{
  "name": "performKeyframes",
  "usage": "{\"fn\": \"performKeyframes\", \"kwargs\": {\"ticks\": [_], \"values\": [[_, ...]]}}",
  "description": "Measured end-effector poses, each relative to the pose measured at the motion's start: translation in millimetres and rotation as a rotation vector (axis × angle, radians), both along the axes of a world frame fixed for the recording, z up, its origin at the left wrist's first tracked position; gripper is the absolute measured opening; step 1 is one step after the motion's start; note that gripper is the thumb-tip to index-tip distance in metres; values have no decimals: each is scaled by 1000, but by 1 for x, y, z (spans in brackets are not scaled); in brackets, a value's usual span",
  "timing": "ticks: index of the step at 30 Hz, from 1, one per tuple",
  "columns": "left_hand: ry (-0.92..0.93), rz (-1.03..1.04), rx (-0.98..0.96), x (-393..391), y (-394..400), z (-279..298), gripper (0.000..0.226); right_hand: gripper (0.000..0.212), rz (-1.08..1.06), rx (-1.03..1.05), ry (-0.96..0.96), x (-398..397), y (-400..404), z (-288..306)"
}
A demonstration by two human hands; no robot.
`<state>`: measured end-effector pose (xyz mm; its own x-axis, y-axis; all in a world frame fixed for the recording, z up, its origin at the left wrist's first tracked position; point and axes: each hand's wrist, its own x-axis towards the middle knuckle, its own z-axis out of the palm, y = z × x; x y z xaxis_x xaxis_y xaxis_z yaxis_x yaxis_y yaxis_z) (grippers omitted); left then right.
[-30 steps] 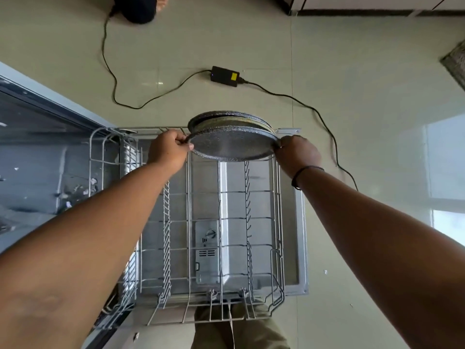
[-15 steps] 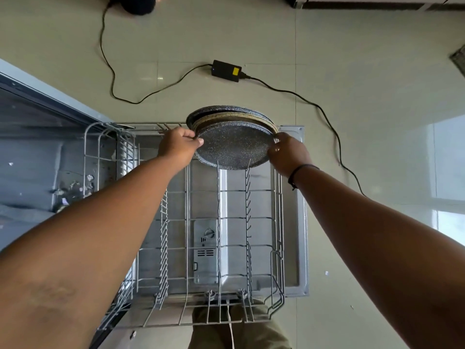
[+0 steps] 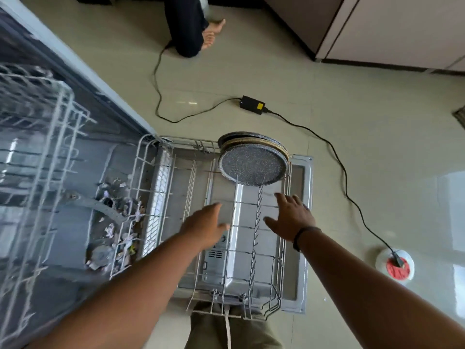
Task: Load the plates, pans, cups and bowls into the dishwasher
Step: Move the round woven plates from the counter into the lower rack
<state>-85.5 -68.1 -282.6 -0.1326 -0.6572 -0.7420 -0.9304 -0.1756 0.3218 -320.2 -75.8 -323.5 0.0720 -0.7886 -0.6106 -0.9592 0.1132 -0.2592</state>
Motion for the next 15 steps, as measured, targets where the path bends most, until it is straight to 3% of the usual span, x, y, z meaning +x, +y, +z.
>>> {"fn": "performKeyframes", "kwargs": {"ticks": [6, 15], "values": [[-101, -99, -175, 32, 73, 64, 67, 83, 290, 26, 25, 27, 40, 63], [-181, 306, -213, 67, 241, 138, 63, 81, 840, -44, 45, 105, 98, 152]]}}
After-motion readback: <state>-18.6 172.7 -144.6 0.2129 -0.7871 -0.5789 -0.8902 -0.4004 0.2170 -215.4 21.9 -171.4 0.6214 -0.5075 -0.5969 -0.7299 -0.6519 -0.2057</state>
